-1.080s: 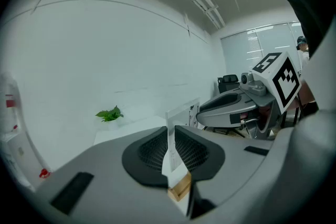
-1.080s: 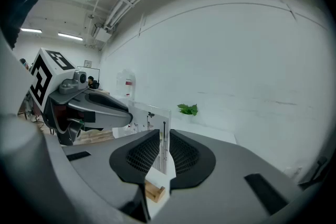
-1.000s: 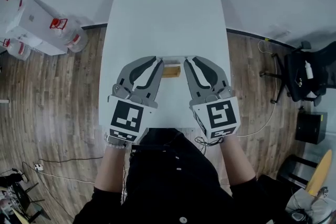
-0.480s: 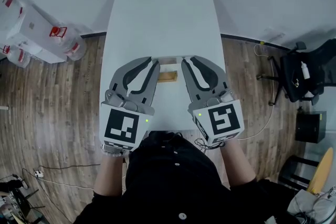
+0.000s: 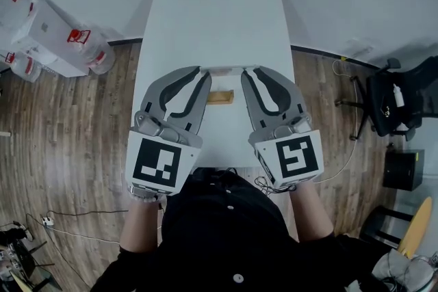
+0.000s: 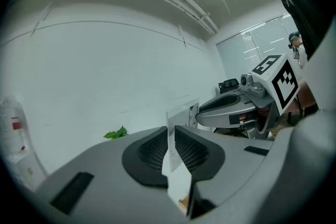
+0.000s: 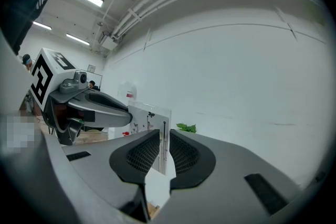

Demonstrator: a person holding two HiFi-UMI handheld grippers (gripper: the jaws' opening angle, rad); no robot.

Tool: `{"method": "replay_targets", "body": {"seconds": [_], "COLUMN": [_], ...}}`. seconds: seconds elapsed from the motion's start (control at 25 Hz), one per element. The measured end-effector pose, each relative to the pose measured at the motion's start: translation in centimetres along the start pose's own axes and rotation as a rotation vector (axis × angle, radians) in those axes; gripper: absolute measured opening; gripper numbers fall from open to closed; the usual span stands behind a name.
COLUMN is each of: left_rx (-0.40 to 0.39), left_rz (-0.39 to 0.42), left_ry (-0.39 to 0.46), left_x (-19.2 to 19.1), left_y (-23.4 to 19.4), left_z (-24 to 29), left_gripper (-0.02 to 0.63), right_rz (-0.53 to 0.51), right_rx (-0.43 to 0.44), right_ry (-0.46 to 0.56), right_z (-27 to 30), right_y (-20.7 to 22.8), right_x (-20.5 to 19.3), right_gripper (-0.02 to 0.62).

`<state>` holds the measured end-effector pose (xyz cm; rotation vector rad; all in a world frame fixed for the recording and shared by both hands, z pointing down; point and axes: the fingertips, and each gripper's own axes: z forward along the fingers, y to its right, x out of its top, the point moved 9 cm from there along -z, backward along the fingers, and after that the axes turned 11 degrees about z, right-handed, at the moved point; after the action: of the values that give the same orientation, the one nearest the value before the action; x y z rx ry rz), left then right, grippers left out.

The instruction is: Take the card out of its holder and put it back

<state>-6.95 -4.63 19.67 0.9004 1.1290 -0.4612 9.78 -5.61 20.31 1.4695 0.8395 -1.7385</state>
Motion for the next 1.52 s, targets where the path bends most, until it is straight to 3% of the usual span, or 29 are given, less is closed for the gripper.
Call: {"method": "replay_targets", "body": {"seconds": [1.04,1.24,1.4,1.52], "left_rx": [-0.035,-0.057,-0.096,-0.112], "left_rz": [-0.008,-0.007,0.049,0.034], "left_ry": [-0.022,-0.034,-0.019,-0.035], "left_x": [-1.2,-2.2,-3.4,-4.5], "left_y": [0.1,0.1,-0.1,0.0], "left_z": [0.7,1.0,1.5,1.9], "left_gripper": [0.051,0.051,0.049,0.049], "right_rz": [0.016,0.030,0.041,0.050], "right_rx": [-0.003,0.001,0.007,0.008], "right_ry": [-0.048,-0.066,-0.095,-0.110], "right_z": [0.5,0.9,1.5,2.0], "right_y": [0.2,0.1,0.1,0.3], "right_x": [-1.2,-2.1,-2.9,-3.9], "right_gripper": [0.089,0.089,0.089,0.089]}}
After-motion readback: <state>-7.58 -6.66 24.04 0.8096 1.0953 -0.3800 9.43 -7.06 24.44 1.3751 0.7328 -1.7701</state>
